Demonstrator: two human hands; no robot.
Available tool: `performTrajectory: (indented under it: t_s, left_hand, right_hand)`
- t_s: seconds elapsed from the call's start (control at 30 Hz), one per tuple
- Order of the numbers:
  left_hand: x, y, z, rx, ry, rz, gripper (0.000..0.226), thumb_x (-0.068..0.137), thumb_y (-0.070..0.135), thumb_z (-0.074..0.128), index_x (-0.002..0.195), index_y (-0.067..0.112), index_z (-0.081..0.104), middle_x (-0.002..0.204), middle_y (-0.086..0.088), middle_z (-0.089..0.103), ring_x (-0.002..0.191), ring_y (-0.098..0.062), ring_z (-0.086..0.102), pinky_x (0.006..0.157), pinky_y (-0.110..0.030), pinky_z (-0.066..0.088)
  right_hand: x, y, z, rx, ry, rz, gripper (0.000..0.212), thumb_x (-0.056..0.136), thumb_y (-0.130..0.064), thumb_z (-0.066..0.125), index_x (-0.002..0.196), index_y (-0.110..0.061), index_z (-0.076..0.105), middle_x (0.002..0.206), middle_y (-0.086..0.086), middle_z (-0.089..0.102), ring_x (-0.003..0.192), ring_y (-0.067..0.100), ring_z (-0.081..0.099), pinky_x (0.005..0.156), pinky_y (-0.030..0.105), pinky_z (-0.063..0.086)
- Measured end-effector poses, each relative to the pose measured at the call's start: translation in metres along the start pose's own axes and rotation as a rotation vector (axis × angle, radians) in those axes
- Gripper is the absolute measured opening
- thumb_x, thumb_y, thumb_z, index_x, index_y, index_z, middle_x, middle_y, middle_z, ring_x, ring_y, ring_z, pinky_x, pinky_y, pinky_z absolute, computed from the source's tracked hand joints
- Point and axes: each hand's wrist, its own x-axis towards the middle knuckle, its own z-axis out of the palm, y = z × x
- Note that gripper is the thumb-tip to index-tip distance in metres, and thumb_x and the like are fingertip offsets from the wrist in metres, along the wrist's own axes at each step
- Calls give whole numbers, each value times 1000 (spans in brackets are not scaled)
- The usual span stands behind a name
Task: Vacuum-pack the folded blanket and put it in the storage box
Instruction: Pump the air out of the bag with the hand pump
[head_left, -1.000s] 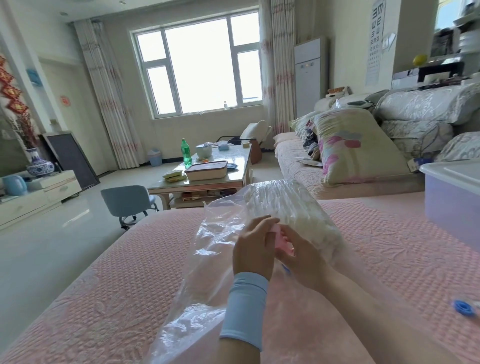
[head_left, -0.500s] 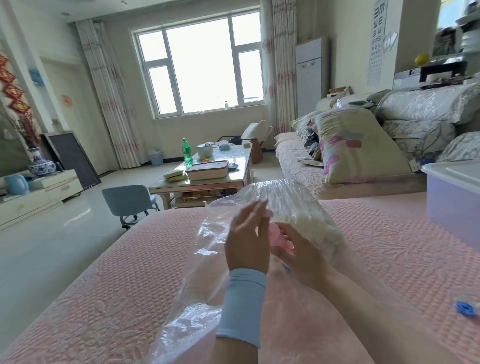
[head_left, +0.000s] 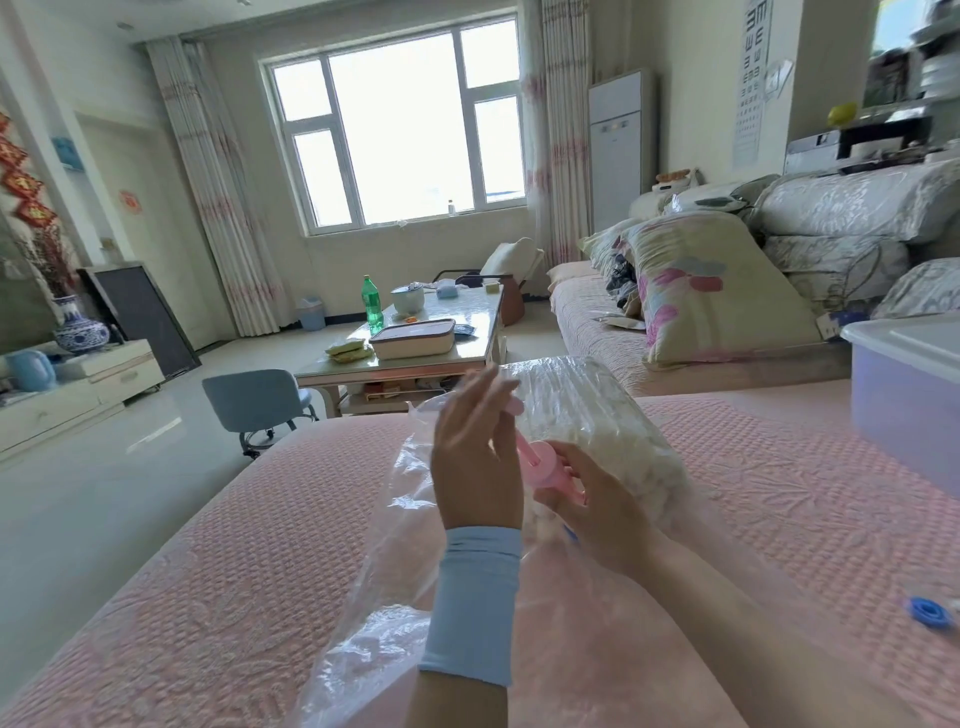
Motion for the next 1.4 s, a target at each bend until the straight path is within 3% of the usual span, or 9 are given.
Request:
performTrajectory:
  t_s: [0.17,0.3,0.43,0.53,0.7,0.97,1.07,1.23,1.4]
  left_hand:
    - [-23,-7,9,-126,-434,-336,32,87,-4,58,105,16,76,126,4,62,120,-15,58,99,-15,43]
    - [4,10,-4,-59,-87,-44,24,87,-2,64,102,12,75,122,-4,66,117,-22,61,99,-38,51]
    - [27,16,-15,-89,256,175,22,90,1,61,103,15,71,122,8,61,122,-19,57,104,-29,45]
    - [9,5,-4,-23,134,78,26,90,-1,60,108,16,70,127,3,62,126,-20,55,105,-33,45]
    - [-27,-5,13,-108,-423,-310,29,86,-6,58,100,12,77,124,0,64,125,-20,54,104,-32,45]
    - [25,22,-13,-91,220,84,20,90,5,61,103,16,72,121,4,65,121,-20,58,104,-31,45]
    - [9,13,-4,-64,123,25,24,90,1,60,105,15,72,124,3,64,123,-20,56,105,-33,45]
    - [-28,-6,11,-88,-432,-262,32,87,-7,57,103,13,76,124,0,64,114,-17,60,99,-32,49]
    - [5,13,-6,-21,-105,-56,25,88,1,62,107,14,73,123,-1,65,114,-16,61,99,-27,49]
  right_hand:
    - [-3,-2,-1,7,21,-12,44,84,-50,63,117,-70,42,108,-28,64,103,-6,58,87,30,51]
    - [0,3,-4,23,12,17,45,82,-50,64,123,-59,48,107,-22,65,100,4,61,89,41,53]
    - [-1,3,-2,12,-1,11,45,79,-56,61,122,-61,47,112,-26,63,106,1,58,92,40,52]
    - [-1,3,-1,1,-6,0,44,85,-46,66,120,-63,45,113,-22,64,106,3,58,92,39,51]
    - [-4,-5,-2,18,10,-28,41,81,-61,59,119,-67,43,110,-30,63,104,-7,59,86,28,51]
    - [-1,3,-3,20,5,13,45,80,-51,63,123,-56,49,110,-24,63,104,1,58,92,40,52]
    - [-1,3,-2,22,-1,5,44,85,-44,66,123,-55,49,111,-23,64,104,1,59,92,38,52]
    - [-4,-7,-3,18,23,-22,41,81,-59,61,117,-68,43,109,-31,63,103,-7,59,82,10,45]
    - [-1,1,-5,41,2,21,44,84,-47,66,123,-57,49,111,-19,66,106,6,61,94,43,51]
